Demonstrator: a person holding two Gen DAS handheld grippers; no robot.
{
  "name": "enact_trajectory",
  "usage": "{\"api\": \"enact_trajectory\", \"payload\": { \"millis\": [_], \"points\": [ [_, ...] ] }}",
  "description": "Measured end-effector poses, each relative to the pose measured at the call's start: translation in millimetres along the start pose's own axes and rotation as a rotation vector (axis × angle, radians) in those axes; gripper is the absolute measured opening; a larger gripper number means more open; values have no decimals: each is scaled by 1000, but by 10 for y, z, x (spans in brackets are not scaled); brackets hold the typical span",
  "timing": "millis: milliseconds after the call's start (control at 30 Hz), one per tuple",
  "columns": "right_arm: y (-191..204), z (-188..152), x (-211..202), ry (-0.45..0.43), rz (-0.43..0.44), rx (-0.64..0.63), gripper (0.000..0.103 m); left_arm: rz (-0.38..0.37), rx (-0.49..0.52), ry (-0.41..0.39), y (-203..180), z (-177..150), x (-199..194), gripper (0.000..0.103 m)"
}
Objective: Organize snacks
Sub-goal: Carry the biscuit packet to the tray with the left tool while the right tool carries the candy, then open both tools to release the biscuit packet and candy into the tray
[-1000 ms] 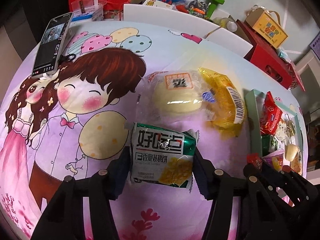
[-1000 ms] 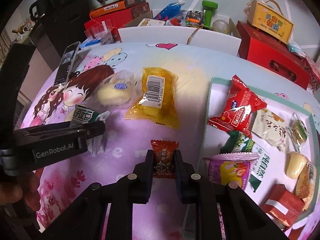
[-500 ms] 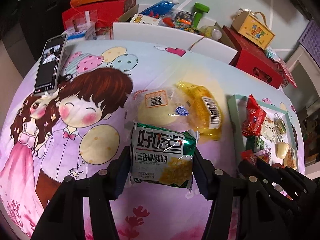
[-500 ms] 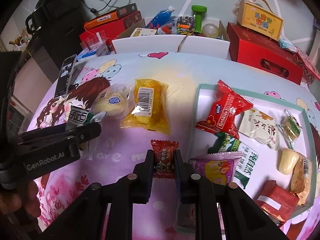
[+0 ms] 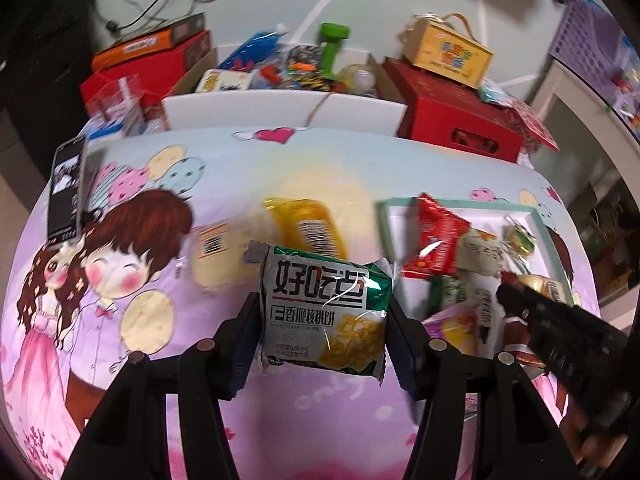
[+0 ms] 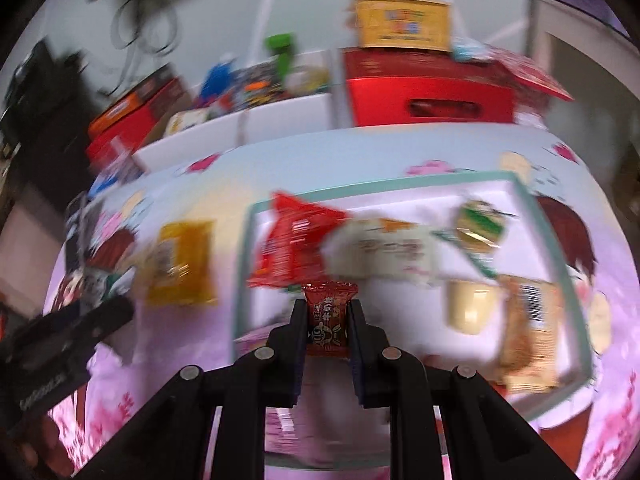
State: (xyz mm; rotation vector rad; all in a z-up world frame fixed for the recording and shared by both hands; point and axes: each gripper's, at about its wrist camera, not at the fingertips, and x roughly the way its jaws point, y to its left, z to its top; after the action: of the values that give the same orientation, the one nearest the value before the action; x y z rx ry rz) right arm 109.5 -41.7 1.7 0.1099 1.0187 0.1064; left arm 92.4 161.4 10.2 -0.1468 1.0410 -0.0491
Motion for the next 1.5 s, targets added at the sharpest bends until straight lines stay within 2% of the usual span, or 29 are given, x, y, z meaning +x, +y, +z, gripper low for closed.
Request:
{"api": "enact_trajectory", "payload": {
  "millis": [167,367,600,933,1067,1333,1367,1433,1467,1500],
  "points": [
    [-396,46,-82,-21,-64,98,20,-54,85,-16,-385,11,-2,60],
    [-817,45,-228,-50,-101,194,20,-100,200,-11,-855,-52,48,60],
    [-981,30,-210,-45,-95,228,20,-133,303,-5,-1257,-134,195,60],
    [-902,18,-142,-26,-80,206,22,-143,351,-3,-1406,-189,261,62],
    [-867,19,-113,-19,-82,197,22,-135,356,-11,-1404,-190,237,72],
    [-889,9,-79,-4,-89,214,23,-118,342,-20,-1332,-163,199,72],
    [-899,4,-67,1,-93,218,27,-110,333,-19,-1305,-154,200,72],
    [-924,1,-45,8,-100,228,48,-91,311,-13,-1244,-134,213,72],
    [-938,-2,-42,7,-104,234,67,-77,292,-9,-1205,-122,223,72],
    [-952,-3,-47,3,-109,241,70,-65,267,-6,-1150,-106,236,72]
  ]
}}
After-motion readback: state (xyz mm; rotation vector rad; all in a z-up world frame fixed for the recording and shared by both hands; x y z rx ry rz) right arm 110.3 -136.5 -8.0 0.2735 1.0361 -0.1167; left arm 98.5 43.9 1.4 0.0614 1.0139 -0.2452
